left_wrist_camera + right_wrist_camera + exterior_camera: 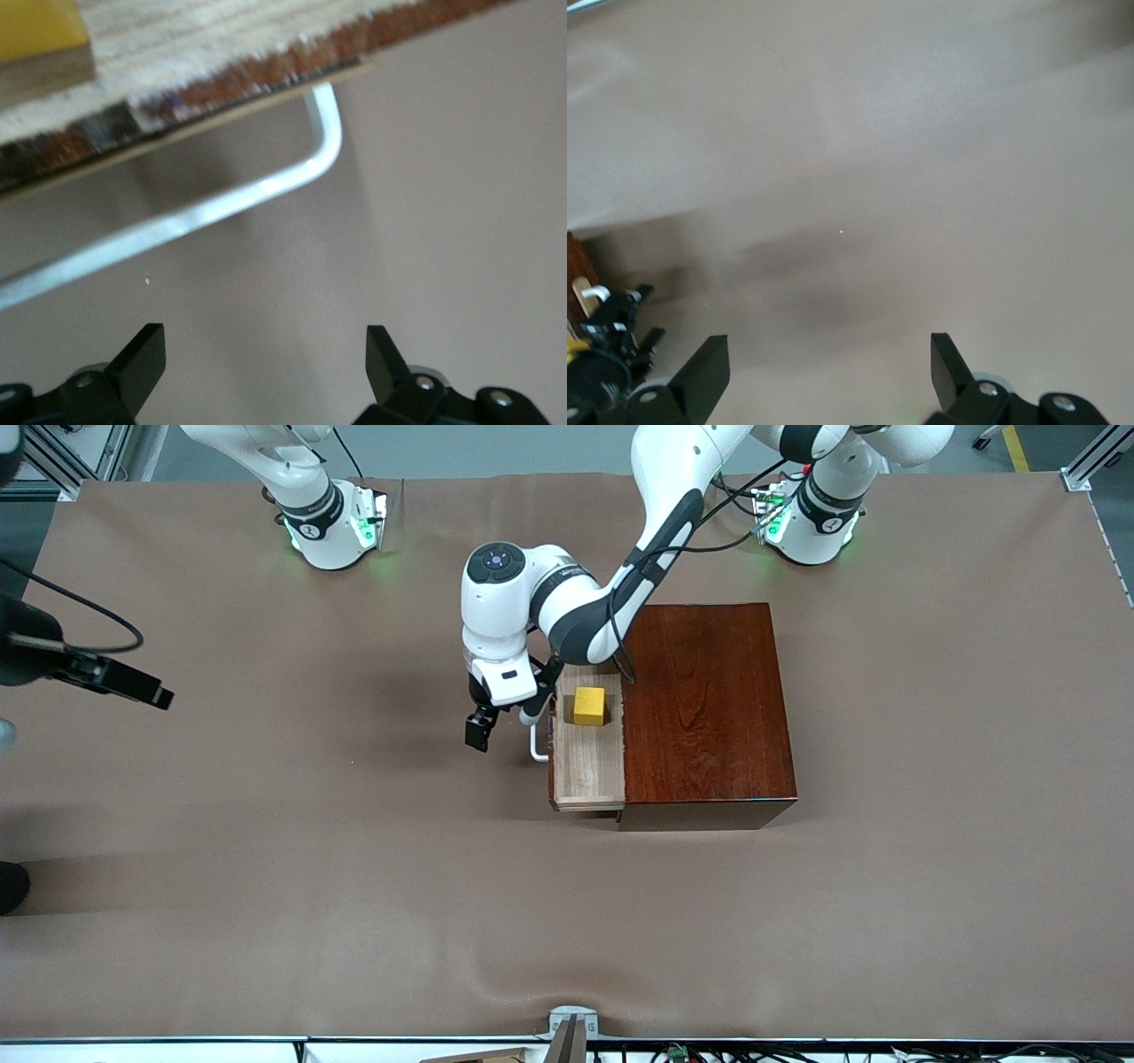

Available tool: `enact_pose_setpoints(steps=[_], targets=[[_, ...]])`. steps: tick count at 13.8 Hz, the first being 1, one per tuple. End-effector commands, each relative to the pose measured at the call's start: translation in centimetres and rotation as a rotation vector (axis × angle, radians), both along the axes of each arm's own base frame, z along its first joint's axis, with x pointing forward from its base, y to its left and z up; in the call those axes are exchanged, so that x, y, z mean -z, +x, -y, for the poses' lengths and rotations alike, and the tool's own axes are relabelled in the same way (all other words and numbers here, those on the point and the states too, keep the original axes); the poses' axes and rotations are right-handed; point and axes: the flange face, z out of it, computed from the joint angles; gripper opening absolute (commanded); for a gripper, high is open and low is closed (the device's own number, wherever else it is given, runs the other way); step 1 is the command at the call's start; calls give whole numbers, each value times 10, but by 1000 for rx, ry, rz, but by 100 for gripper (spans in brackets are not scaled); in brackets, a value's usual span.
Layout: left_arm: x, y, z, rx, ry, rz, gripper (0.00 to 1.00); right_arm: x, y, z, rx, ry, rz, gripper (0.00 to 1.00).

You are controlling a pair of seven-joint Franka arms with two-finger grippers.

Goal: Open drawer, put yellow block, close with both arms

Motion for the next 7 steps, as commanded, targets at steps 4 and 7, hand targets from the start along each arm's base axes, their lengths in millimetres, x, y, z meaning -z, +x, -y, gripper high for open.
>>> enact_pose_setpoints(steps=[4,7], targets=[[11,-2,-11,7,181,14,100,-2,-32,16,-144,-8,-10,100],[10,-4,-17,12,235,-6,100,3,-47,30,-208,-5,-1,100]])
